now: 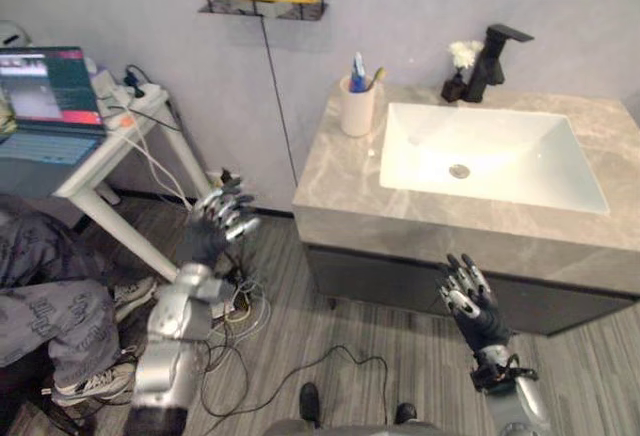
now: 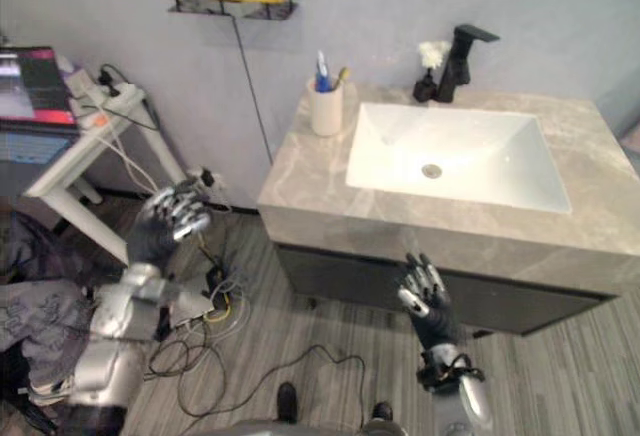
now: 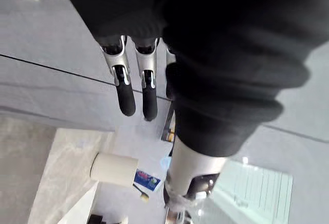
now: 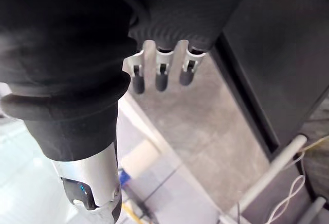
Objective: Organize washtable
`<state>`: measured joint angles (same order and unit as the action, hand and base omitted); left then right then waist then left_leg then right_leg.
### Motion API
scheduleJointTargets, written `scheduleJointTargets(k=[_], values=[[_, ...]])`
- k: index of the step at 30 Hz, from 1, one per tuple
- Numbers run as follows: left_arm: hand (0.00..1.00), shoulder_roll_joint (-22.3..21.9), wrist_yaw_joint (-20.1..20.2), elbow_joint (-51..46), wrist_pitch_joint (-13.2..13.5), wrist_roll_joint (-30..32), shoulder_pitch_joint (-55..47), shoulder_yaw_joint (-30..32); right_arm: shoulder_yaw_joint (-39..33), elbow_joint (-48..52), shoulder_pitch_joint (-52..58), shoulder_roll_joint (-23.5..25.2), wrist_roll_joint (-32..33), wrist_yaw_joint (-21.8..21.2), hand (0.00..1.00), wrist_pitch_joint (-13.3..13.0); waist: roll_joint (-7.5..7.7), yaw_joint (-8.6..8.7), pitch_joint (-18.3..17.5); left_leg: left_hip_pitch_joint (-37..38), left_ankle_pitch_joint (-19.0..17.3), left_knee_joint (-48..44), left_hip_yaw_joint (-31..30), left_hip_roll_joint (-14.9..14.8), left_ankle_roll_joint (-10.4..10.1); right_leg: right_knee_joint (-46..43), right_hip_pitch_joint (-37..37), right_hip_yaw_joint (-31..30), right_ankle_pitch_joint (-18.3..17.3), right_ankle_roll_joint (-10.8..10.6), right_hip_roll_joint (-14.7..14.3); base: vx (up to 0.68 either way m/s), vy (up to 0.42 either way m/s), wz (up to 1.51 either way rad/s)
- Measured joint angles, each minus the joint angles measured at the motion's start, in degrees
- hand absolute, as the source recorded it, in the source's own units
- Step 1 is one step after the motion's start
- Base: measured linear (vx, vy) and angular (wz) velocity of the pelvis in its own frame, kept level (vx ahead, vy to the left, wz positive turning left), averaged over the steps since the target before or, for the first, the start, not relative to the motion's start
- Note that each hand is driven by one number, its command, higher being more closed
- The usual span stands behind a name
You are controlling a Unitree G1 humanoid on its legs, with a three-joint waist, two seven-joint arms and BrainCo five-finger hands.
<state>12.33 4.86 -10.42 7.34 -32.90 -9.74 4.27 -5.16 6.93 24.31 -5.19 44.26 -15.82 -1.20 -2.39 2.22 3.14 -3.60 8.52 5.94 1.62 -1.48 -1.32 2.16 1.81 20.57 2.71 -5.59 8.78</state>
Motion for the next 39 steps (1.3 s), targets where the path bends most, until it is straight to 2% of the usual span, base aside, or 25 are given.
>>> scheduleJointTargets(k=[2, 7, 12, 15, 17, 18, 25, 29, 34, 39], values=[[0.00, -4.2, 0.1, -0.9, 0.3, 0.0, -6.3, 1.1, -1.8, -2.3, 0.2, 1.7, -0.6, 0.7, 0.00, 0.0, -0.12, -0.18, -0.8, 0.2, 0.0, 0.0, 0.0, 0.1, 0.1, 0.0, 0.3, 0.1, -0.1, -0.1, 0.1, -0.01, 0.011, 0.04], [0.00, -11.8, 0.3, 0.3, 0.5, 0.2, -13.4, 3.6, -4.7, -6.9, 1.4, 4.2, -2.3, 0.9, 0.00, -0.1, -0.27, -0.19, -1.0, 0.7, -0.1, 0.0, 0.0, 0.3, 0.1, 0.0, 0.9, 0.1, -0.1, -0.1, 0.3, -0.01, 0.006, 0.03], [0.00, -14.6, 0.1, 10.6, 0.8, 2.7, -14.3, 5.6, -6.1, -12.5, 2.9, 5.7, -5.2, 1.3, 0.00, -0.7, -0.56, -0.18, -1.7, 1.1, -0.1, 0.0, 0.0, 0.2, 0.1, 0.0, 1.1, -0.1, -0.1, -0.1, 0.2, 0.00, -0.005, -0.01], [0.00, -16.6, -0.5, 18.0, 1.6, 5.2, -13.9, 5.1, -5.6, -17.8, 3.5, 6.4, -10.6, 3.4, 0.00, -2.0, -0.14, -0.16, -2.1, 1.3, -0.1, 0.0, 0.1, 0.1, 0.1, 0.0, 1.5, -0.1, -0.2, -0.1, 0.1, 0.00, 0.000, 0.00], [0.00, -16.6, -1.5, 22.3, 2.1, 8.1, -13.5, 4.6, -5.5, -22.0, 3.2, 6.5, -12.9, 4.3, 0.00, -2.5, 0.01, -0.04, -2.1, 1.8, -0.1, 0.0, 0.1, 0.1, 0.1, 0.0, 2.0, -0.1, -0.3, -0.3, 0.1, 0.00, 0.000, 0.00], [0.00, -16.6, -1.9, 25.6, 2.2, 9.6, -13.2, 4.3, -5.4, -25.0, 3.2, 6.5, -13.6, 4.9, 0.00, -2.6, 0.63, -0.08, -2.1, 2.0, -0.2, 0.0, 0.2, 0.1, 0.0, 0.0, 2.1, -0.2, -0.3, -0.3, 0.1, 0.00, 0.000, 0.00], [0.00, -15.8, -7.3, 50.9, 3.1, 19.0, -8.6, 1.6, -5.8, -41.5, 1.0, 6.3, -20.9, 10.0, 0.00, -4.8, 0.67, -0.02, -2.0, 2.4, -0.2, 0.0, 0.4, 0.1, 0.0, 0.0, 2.2, -1.1, -0.3, -0.3, 0.0, 0.00, -0.006, -0.03], [0.00, -12.2, -8.8, 62.6, 4.1, 21.5, -4.8, 0.4, -7.5, -46.8, -1.5, 6.0, -20.1, 11.1, 0.00, -5.1, 0.88, -0.06, -1.8, 3.5, -0.5, 0.0, 1.9, -0.4, -0.4, 0.2, 2.9, -3.5, -0.3, -0.4, -0.5, -0.01, -0.017, -0.18], [0.00, -11.0, -8.5, 64.9, 4.0, 22.9, -3.4, -0.3, -8.3, -51.5, -3.5, 5.1, -24.3, 12.4, 0.00, -6.1, 1.26, -0.08, -1.7, 3.5, -0.7, 0.0, 2.0, -0.4, -0.7, 0.9, 2.9, -4.6, -0.4, -0.4, -0.5, -0.02, -0.011, -0.05], [0.00, -9.4, -5.7, 68.6, 1.6, 26.6, 0.2, -2.3, -10.2, -60.0, -6.8, 3.5, -29.4, 13.2, 0.00, -5.7, 2.06, 0.02, -0.9, 3.5, -0.7, 0.0, 2.2, 0.0, -0.7, 1.1, 2.8, -6.1, -0.5, -0.6, -0.6, -0.01, 0.005, -0.02]])
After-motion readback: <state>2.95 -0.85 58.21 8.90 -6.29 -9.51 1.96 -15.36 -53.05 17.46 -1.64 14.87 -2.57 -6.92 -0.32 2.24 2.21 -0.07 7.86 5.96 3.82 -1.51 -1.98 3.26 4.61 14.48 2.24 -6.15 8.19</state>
